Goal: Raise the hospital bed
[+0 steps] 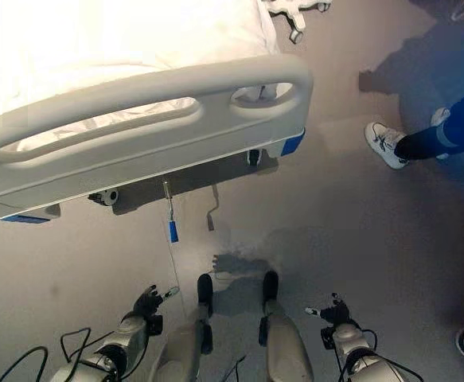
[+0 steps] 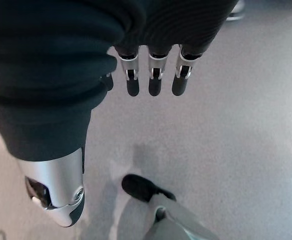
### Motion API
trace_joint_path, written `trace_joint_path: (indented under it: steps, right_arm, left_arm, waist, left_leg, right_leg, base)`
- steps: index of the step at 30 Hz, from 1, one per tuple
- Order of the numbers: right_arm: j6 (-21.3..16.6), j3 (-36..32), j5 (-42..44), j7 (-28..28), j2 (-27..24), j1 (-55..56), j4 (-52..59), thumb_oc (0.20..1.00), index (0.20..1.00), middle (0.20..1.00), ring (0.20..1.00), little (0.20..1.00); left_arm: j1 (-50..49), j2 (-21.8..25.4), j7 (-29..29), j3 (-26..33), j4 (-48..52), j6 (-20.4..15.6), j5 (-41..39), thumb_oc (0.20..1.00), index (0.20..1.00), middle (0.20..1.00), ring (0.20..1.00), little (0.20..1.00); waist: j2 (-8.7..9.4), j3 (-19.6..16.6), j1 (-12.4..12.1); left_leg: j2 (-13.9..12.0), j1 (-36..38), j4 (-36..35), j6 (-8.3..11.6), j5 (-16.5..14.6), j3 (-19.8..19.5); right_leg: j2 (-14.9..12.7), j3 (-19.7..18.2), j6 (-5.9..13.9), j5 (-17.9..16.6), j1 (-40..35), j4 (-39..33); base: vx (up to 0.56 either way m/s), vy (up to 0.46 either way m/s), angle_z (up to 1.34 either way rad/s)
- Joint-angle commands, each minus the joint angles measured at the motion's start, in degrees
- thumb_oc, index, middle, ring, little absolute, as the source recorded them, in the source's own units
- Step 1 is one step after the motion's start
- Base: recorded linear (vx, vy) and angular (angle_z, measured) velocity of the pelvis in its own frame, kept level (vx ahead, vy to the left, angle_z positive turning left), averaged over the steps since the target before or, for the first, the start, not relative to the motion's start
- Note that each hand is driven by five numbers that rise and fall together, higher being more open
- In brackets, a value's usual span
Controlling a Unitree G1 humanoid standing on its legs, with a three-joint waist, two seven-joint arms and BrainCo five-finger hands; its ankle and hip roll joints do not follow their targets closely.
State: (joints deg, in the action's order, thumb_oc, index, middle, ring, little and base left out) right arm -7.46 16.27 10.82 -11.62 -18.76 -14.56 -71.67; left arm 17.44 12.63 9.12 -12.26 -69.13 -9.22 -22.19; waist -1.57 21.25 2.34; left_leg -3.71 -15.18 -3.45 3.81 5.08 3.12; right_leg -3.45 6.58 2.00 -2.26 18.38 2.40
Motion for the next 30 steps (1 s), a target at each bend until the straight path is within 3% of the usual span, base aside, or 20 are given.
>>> trace_joint_path:
  steps: [1,16,30]
  right_arm:
    - [-0.9,0.7,1.6,-1.8,-0.8,0.3,0.9,1.000,1.000,1.000,1.000,1.000]
    - [-2.3,0.0,3.8,-2.7,-2.5,1.0,1.8,1.000,1.000,1.000,1.000,1.000]
    - [-3.9,0.7,5.7,-2.3,-3.3,3.0,5.3,1.000,1.000,1.000,1.000,1.000]
  left_arm:
    - [3.8,0.7,2.5,0.3,-0.5,-1.3,-3.6,1.000,1.000,1.000,1.000,1.000]
    - [13.8,5.1,2.9,-2.0,2.3,-1.5,-7.9,1.000,1.000,1.000,1.000,1.000]
    - [25.6,12.0,2.8,-2.6,-0.1,-0.9,-11.1,1.000,1.000,1.000,1.000,1.000]
  waist:
    - [3.01,0.7,0.2]
    - [3.10,4.3,2.1]
    - [4.27,7.3,4.0]
  left_leg:
    - [3.1,-0.2,-0.9,-2.24,2.2,0.1]
    - [3.1,-4.5,-0.9,-1.87,3.4,1.3]
    - [2.7,-9.1,-0.8,-1.48,4.3,2.2]
  right_leg:
    - [-2.0,-2.5,4.69,-7.4,2.2,-1.4]
    - [-2.1,-3.7,4.91,-8.9,6.9,-1.7]
    - [-1.9,-4.8,5.19,-10.5,11.6,-2.3]
  base:
    - [-0.06,0.022,-0.05]
    - [-0.04,0.021,-0.07]
    - [-0.01,0.002,-0.02]
